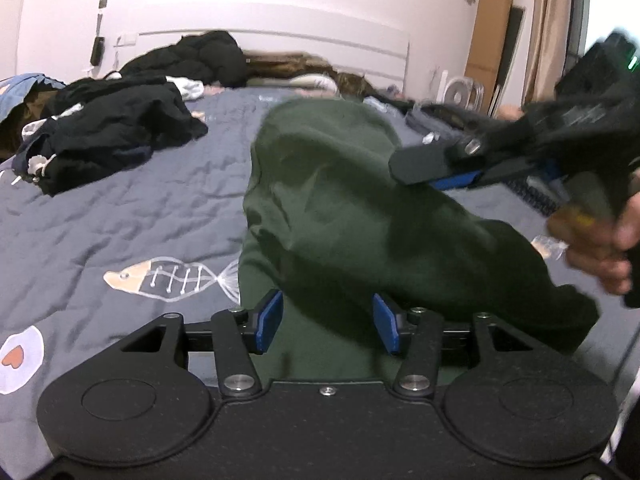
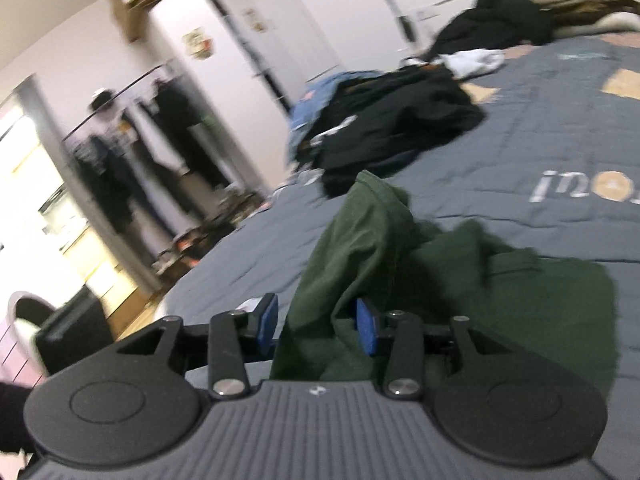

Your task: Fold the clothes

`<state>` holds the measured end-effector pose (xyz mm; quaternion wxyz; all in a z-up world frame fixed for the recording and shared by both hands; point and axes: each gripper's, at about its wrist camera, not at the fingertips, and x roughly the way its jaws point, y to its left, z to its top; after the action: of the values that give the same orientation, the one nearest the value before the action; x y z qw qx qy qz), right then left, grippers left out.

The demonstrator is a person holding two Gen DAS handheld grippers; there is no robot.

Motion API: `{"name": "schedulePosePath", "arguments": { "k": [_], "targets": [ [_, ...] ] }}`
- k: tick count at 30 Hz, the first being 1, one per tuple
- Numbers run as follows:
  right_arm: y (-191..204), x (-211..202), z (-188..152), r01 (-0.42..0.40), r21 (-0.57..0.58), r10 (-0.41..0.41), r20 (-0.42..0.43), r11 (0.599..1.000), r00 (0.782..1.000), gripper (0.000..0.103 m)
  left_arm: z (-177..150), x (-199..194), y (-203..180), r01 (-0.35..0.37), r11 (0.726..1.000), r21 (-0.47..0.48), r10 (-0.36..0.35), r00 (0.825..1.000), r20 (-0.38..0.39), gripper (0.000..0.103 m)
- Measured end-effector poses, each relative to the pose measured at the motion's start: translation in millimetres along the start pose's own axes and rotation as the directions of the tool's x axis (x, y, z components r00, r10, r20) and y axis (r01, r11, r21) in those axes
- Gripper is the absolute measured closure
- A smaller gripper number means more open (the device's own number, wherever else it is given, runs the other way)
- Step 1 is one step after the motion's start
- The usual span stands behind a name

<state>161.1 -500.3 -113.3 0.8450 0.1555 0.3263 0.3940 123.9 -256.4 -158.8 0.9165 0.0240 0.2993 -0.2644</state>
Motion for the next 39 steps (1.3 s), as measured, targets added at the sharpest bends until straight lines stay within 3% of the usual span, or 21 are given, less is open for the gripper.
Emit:
{"name": "schedulePosePath", "arguments": {
  "k": [7, 11, 15, 24, 28, 29, 30, 31, 33, 36, 39],
  "targets": [
    [24.8, 16.0, -6.3, -0.159, -0.019, 0.157, -0.091, 0.987, 0.983, 0.061, -10.1, 14.6, 0.4, -0.015, 1.0, 0.007, 0.016, 0.999, -0.052, 0.053],
    [3.8, -6.2, 3.3, -0.113, 0.036, 0.114, -0.025, 0.993, 0.993, 0.06, -12.3, 14.6, -1.2, -0.022, 1.0, 0.014, 0.022, 0.998, -0.056, 0.053],
    [-15.2, -23.4, 4.4, -0.049, 0.081, 0.047, 0.032, 0.996, 0.998, 0.052, -13.5, 14.6, -4.0, -0.02, 1.0, 0.017, 0.021, 0.998, -0.063, 0.053],
    [-18.7, 5.7, -9.5, -0.071, 0.1, 0.074, -0.026, 0.992, 0.997, 0.04, -12.8, 13.7, -6.0, -0.02, 1.0, 0.015, 0.021, 0.998, -0.063, 0.053],
    [-11.8, 19.5, -14.5, -0.044, 0.077, 0.047, -0.038, 0.996, 0.998, 0.039, -12.3, 13.7, -5.9, -0.02, 1.0, 0.013, 0.021, 0.998, -0.062, 0.053],
    [-10.6, 21.9, -15.6, -0.03, 0.07, 0.033, -0.034, 0.997, 0.999, 0.042, -12.2, 13.7, -5.7, -0.02, 1.0, 0.012, 0.021, 0.998, -0.062, 0.053],
    [-9.1, 23.0, -16.1, -0.016, 0.055, 0.017, -0.033, 0.998, 0.999, 0.051, -11.7, 13.2, -5.2, -0.02, 1.0, 0.009, 0.021, 0.998, -0.059, 0.053],
    [-7.7, 23.5, -16.3, 0.0, 0.04, 0.001, -0.032, 0.999, 0.999, 0.072, -11.0, 12.5, -4.5, -0.021, 1.0, 0.005, 0.021, 0.998, -0.054, 0.053],
    [-7.9, 19.8, -14.0, 0.036, 0.015, -0.035, -0.012, 0.999, 0.999, 0.087, -9.8, 11.3, -3.4, -0.021, 1.0, 0.0, 0.021, 0.999, -0.048, 0.053],
    [-10.9, 1.7, -6.6, 0.088, -0.017, -0.087, 0.062, 0.996, 0.994, 0.09, -8.6, 9.8, -2.2, -0.022, 1.0, -0.007, 0.022, 0.999, -0.04, 0.053],
    [-13.8, -20.0, 2.6, 0.219, -0.073, -0.207, 0.139, 0.973, 0.968, 0.091, -7.3, 8.2, -1.0, -0.023, 1.0, -0.014, 0.022, 0.999, -0.032, 0.053]
  ]
}}
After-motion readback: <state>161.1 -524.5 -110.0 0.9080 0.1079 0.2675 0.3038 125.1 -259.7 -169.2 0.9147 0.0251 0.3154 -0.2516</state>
